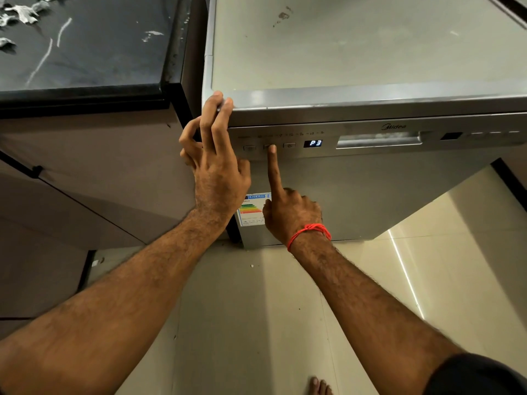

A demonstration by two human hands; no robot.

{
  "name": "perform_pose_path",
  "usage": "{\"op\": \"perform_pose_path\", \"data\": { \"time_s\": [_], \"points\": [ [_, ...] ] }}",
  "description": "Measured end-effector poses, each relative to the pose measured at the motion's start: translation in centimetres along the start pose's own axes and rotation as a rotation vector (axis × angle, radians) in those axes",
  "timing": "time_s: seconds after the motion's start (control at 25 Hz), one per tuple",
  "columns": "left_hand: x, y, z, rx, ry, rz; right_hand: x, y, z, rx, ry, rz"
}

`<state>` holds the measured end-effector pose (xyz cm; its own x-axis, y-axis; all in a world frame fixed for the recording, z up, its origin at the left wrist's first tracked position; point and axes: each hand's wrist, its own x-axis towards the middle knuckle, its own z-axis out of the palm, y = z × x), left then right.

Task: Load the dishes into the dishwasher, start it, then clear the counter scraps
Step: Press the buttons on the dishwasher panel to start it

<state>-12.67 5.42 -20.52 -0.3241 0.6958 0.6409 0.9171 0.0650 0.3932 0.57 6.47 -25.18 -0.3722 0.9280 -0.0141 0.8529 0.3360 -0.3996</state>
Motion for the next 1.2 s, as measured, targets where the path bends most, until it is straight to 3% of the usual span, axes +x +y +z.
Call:
{"op": "perform_pose_path", "data": {
  "time_s": [0.28,0.76,0.88,1.0,1.2],
  "points": [
    [-0.1,0.3,0.3,-0.002,0.013,-0.005,0.7,-0.5,0.6,-0.069,-0.049,0.033],
    [-0.3,0.3,-0.3,-0.006,-0.05,-0.021,-0.4,1.0,-0.4,0.002,0.025,-0.059],
    [-0.4,0.5,-1.0,0.04,-0.095,-0.035,-2.1,4.4,-1.4,-0.087,0.113,-0.064],
    [-1.3,2.2,-1.1,0.081,-0.124,-0.066,-2.8,9.5,-3.3,0.092,0.183,0.133],
    [-4.6,9.6,2.3,0.162,-0.213,0.17,-2.8,17.7,-7.0,0.202,0.333,0.185]
  ]
}}
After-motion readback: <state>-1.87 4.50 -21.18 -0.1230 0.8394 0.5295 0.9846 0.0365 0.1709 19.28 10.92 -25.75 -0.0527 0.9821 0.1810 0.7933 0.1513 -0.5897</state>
